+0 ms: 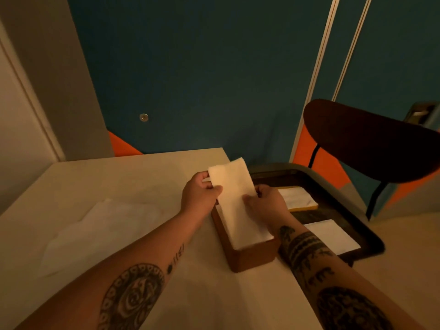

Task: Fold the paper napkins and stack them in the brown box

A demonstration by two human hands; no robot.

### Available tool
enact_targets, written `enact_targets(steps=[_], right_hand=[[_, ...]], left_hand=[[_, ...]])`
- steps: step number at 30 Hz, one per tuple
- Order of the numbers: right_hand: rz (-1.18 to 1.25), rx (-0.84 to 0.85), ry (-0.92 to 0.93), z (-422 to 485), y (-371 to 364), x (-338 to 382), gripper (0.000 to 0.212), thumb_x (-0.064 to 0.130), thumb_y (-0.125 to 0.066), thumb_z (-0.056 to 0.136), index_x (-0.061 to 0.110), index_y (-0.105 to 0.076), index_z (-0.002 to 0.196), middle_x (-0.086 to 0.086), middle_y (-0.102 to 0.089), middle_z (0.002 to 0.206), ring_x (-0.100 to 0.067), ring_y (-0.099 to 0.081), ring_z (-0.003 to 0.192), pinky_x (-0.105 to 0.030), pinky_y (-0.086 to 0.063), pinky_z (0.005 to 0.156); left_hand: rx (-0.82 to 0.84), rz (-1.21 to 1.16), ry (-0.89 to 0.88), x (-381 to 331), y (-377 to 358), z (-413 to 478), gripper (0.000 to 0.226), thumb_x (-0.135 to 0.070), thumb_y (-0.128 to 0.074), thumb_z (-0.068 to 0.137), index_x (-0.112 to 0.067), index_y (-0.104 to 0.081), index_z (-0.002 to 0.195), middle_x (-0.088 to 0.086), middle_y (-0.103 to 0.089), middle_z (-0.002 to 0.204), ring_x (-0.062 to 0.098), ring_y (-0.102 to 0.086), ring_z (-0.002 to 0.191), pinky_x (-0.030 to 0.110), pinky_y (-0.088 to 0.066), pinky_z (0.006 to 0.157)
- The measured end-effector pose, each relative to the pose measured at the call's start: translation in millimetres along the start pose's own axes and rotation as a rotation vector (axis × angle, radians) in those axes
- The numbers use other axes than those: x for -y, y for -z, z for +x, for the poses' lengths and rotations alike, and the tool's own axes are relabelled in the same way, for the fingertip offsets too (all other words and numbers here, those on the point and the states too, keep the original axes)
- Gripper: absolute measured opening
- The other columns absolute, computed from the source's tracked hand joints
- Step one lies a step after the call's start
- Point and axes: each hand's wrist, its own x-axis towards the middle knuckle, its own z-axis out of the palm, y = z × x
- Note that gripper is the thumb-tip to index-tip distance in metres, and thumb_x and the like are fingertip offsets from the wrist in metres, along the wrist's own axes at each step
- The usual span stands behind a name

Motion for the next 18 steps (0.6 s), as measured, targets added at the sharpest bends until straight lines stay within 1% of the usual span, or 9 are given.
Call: enact_targets(steps=[3,5,6,8,10,12,15,16,18], right_hand=[[-0.029,-0.016,-0.026,7.8,-8.6,-15.9,0.034,0.024,-0.063,0.096,0.02,-0.059,0.129,0.001,-0.066,0.119,-0.02,-0.059,0.105,-0.041,-0.052,0.092],[-0.074,-0.035,-0.045,13.9,-13.7,-23.0,0.04,0.024,-0.064,0.096,0.019,-0.056,0.134,-0.002,-0.064,0.126,-0.025,-0.06,0.114,-0.041,-0.052,0.095],[-0.099,-0.041,-0.052,16.7,-16.1,-25.3,0.041,0.024,-0.064,0.096,0.018,-0.055,0.135,-0.002,-0.064,0.127,-0.026,-0.059,0.117,-0.041,-0.053,0.097],[-0.161,-0.043,-0.054,20.4,-18.4,-28.8,0.039,0.023,-0.064,0.096,0.017,-0.055,0.134,-0.004,-0.063,0.128,-0.027,-0.059,0.119,-0.042,-0.053,0.099],[-0.223,-0.037,-0.051,23.1,-20.8,-32.2,0.036,0.022,-0.062,0.097,0.016,-0.055,0.132,-0.005,-0.062,0.128,-0.027,-0.059,0.119,-0.042,-0.051,0.101],[-0.277,-0.023,-0.036,25.6,-23.0,-36.5,0.034,0.018,-0.061,0.098,0.016,-0.055,0.131,-0.007,-0.063,0.126,-0.027,-0.059,0.119,-0.041,-0.05,0.101],[-0.376,0.002,-0.028,30.8,-27.6,-41.7,0.034,0.014,-0.061,0.096,0.016,-0.056,0.129,-0.009,-0.063,0.127,-0.027,-0.059,0.118,-0.04,-0.049,0.101],[-0.4,0.011,-0.031,33.1,-29.4,-44.1,0.036,0.015,-0.06,0.095,0.016,-0.055,0.131,-0.009,-0.063,0.127,-0.027,-0.059,0.118,-0.04,-0.05,0.101],[-0.452,0.036,-0.035,35.3,-31.3,-46.7,0.039,0.016,-0.058,0.096,0.016,-0.051,0.134,-0.01,-0.062,0.128,-0.027,-0.06,0.116,-0.041,-0.051,0.102]], left_hand=[[0.005,0.164,-0.016,10.3,-6.7,3.1,0.06,-0.012,-0.077,0.086,-0.024,-0.053,0.14,0.002,-0.071,0.124,0.017,-0.068,0.097,0.034,-0.062,0.078],[0.014,0.259,-0.04,15.1,-9.2,4.4,0.065,-0.014,-0.078,0.085,-0.023,-0.05,0.144,0.003,-0.071,0.127,0.019,-0.069,0.105,0.027,-0.056,0.079],[0.02,0.299,-0.056,17.0,-9.9,4.2,0.068,-0.014,-0.078,0.086,-0.023,-0.048,0.146,0.004,-0.07,0.13,0.021,-0.068,0.11,0.026,-0.054,0.082],[0.027,0.381,-0.088,18.4,-11.9,2.2,0.076,-0.014,-0.078,0.086,-0.024,-0.042,0.152,0.005,-0.063,0.14,0.023,-0.063,0.123,0.031,-0.054,0.094],[0.042,0.481,-0.112,20.2,-13.3,1.8,0.081,-0.016,-0.079,0.086,-0.025,-0.037,0.155,0.005,-0.055,0.148,0.026,-0.055,0.133,0.035,-0.05,0.104],[0.089,0.551,-0.101,23.5,-13.9,2.1,0.079,-0.02,-0.079,0.085,-0.024,-0.04,0.154,0.006,-0.055,0.148,0.028,-0.053,0.134,0.036,-0.047,0.105],[0.154,0.547,-0.055,30.4,-15.8,-0.1,0.064,-0.024,-0.075,0.088,-0.023,-0.049,0.147,0.006,-0.063,0.138,0.028,-0.06,0.124,0.037,-0.052,0.102],[0.165,0.542,-0.059,32.5,-16.2,-1.0,0.061,-0.025,-0.073,0.089,-0.023,-0.05,0.146,0.006,-0.063,0.137,0.028,-0.06,0.124,0.038,-0.052,0.102],[0.181,0.554,-0.087,34.9,-16.4,-1.2,0.058,-0.027,-0.068,0.093,-0.022,-0.05,0.148,0.005,-0.056,0.146,0.029,-0.056,0.131,0.04,-0.048,0.108]])
